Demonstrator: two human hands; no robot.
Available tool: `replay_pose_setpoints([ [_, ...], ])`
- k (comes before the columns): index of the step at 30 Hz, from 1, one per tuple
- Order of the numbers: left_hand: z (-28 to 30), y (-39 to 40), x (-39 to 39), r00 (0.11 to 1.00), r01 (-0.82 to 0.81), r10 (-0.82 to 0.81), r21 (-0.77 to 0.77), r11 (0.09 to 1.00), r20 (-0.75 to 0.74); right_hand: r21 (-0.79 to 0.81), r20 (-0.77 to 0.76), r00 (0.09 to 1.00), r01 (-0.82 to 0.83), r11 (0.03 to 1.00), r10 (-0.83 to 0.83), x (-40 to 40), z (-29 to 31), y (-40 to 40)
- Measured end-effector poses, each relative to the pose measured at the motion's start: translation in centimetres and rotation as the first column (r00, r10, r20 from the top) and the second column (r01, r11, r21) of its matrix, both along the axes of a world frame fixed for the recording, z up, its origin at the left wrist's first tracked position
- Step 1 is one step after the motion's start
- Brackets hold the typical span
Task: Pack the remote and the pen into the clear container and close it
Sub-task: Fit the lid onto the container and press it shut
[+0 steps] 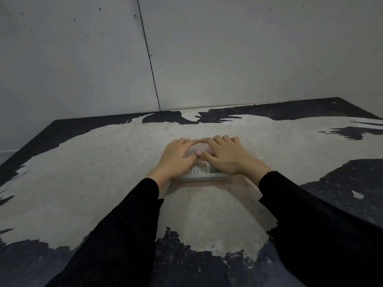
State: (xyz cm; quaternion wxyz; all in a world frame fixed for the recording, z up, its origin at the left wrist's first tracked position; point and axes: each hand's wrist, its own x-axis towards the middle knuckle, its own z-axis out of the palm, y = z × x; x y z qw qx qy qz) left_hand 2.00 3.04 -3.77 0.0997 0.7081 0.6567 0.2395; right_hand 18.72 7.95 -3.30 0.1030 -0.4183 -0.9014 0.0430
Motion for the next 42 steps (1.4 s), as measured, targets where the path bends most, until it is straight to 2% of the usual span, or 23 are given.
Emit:
replay_pose_setpoints([
  [2, 0.0, 0.1, -0.1, 1.0, -0.008, 0.008, 0.001, 1.0, 0.0, 0.017, -0.003, 1.0, 0.007, 1.0, -0.006, -0.1, 0.0, 0.2],
  [4, -0.2, -0.3, 0.3, 0.993, -0.002, 0.003, 0.013, 1.0, -0.119, -0.005, 0.007, 1.0, 0.018, 1.0, -0.017, 0.0, 0.0, 0.0],
  [6, -0.6, 0.0, 0.6, 0.972, -0.015, 0.016, 0.008, 1.0, -0.233, -0.099, 0.015, 0.999, 0.035, 0.994, -0.034, -0.1, 0.1, 0.3],
  [8, -0.8, 0.1, 0.7, 0.965, -0.044, 0.038, -0.017, 0.999, -0.259, -0.129, -0.008, 0.999, 0.041, 0.991, -0.042, -0.1, 0.1, 0.2],
  [10, -0.6, -0.3, 0.7, 0.974, -0.051, 0.047, -0.014, 0.999, -0.221, -0.062, -0.167, 0.984, 0.053, 0.997, -0.062, 0.1, 0.2, -0.3],
  [12, -0.4, -0.7, 0.7, 0.993, -0.062, 0.065, 0.025, 0.998, -0.1, 0.066, -0.331, 0.943, 0.063, 0.996, -0.038, 0.8, 0.4, -1.2],
  [13, -0.3, -0.9, 0.7, 0.996, -0.07, 0.072, 0.049, 0.996, -0.043, 0.12, -0.362, 0.932, 0.041, 0.992, 0.005, 1.2, 0.3, -1.9],
  [16, 0.0, -1.7, 1.0, 0.996, -0.088, 0.083, 0.149, 0.985, 0.041, 0.172, -0.278, 0.946, -0.121, 0.978, 0.166, 2.8, -0.5, -4.4],
  [20, 0.1, -2.7, 1.8, 0.982, -0.169, 0.188, 0.417, 0.893, -0.006, 0.249, -0.075, 0.962, -0.238, 0.939, 0.264, 4.7, -1.4, -4.9],
  [22, 0.5, -3.0, 2.6, 0.984, -0.159, 0.178, 0.439, 0.884, -0.001, 0.259, -0.045, 0.961, -0.251, 0.933, 0.271, 5.4, -1.3, -3.9],
  [26, 0.9, -1.6, 5.0, 0.997, 0.016, 0.011, 0.353, 0.935, -0.074, 0.212, -0.049, 0.983, -0.162, 0.964, 0.176, 7.9, -0.6, -1.2],
  [30, 0.4, 1.3, 7.9, 0.982, 0.184, -0.163, 0.296, 0.937, -0.093, 0.19, -0.009, 0.998, -0.065, 0.98, 0.068, 11.5, 0.2, 2.5],
  [34, -0.2, 5.8, 11.8, 0.967, 0.25, -0.231, 0.236, 0.939, -0.107, 0.193, -0.07, 0.994, 0.1, 0.976, -0.088, 15.2, 0.8, 6.5],
  [38, 0.1, 10.7, 16.9, 0.945, 0.309, -0.285, 0.155, 0.938, -0.161, 0.253, -0.015, 0.96, 0.274, 0.928, -0.279, 18.8, 0.5, 11.0],
  [42, 0.6, 16.1, 22.2, 0.941, 0.306, -0.286, 0.096, 0.947, -0.18, 0.303, 0.067, 0.882, 0.428, 0.851, -0.467, 22.2, 0.2, 15.1],
])
